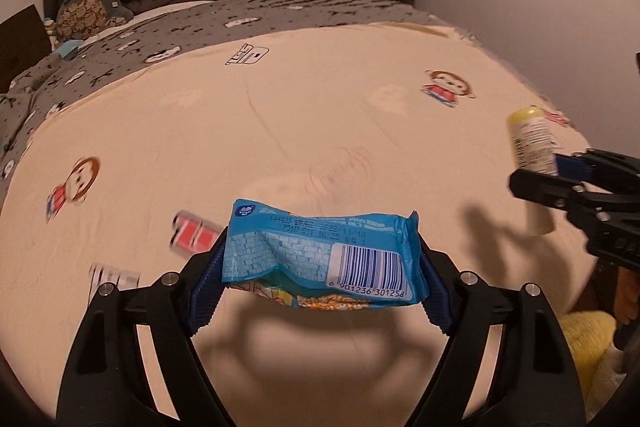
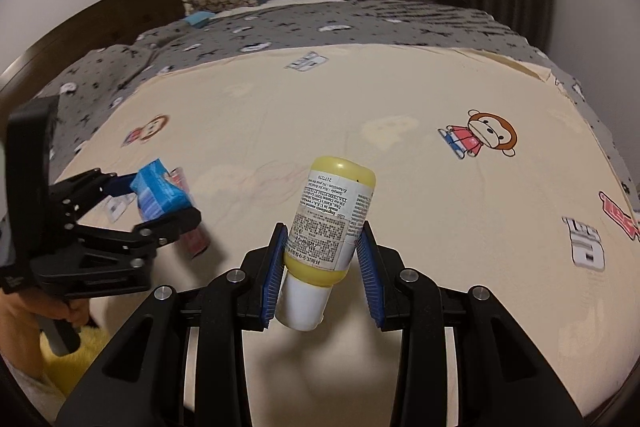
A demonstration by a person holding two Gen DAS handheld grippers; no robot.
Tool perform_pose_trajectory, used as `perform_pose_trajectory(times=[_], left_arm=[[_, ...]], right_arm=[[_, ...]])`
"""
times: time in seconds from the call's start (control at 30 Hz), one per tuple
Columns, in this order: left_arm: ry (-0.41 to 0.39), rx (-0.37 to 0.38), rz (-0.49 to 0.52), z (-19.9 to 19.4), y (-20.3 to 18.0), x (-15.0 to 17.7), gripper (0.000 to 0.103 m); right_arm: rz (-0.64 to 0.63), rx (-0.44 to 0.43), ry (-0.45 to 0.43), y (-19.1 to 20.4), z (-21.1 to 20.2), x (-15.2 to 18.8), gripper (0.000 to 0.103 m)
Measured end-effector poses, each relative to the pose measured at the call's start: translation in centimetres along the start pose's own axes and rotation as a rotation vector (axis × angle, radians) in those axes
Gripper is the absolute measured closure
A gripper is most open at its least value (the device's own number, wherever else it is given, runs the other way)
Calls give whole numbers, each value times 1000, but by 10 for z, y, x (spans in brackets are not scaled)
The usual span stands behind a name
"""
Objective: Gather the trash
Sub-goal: 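Lower the snack packet and yellow-capped bottle into the bin and open both tools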
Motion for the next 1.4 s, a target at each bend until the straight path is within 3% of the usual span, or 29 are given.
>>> perform_pose_trajectory(times=[0.2, 0.47, 0.8, 1.17, 1.4], left_arm=[[-40, 0, -3, -56, -20, 50, 26], [-27, 30, -15, -83, -46, 129, 26], [189, 130, -73, -42, -75, 241, 26], [374, 162, -44, 8, -103, 306, 26], [473, 171, -67, 31, -107, 330, 26]], right_arm=[[-26, -28, -15, 20, -39, 50, 67], [2, -39, 21, 29, -57, 133, 67], [86, -81, 184, 40, -24, 221, 67], [160, -76, 379, 37, 26, 282, 67], [176, -73, 433, 41, 34, 298, 67]])
Point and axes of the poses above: each gripper's, at about its wrist camera, not at the fingertips, and z roughly the way its jaws point, y to its left, x to its underside, the point moved 7 cm from there along z, roughly the way its jaws point, and after that the axes turned 5 degrees about z, right-handed, at the moved point
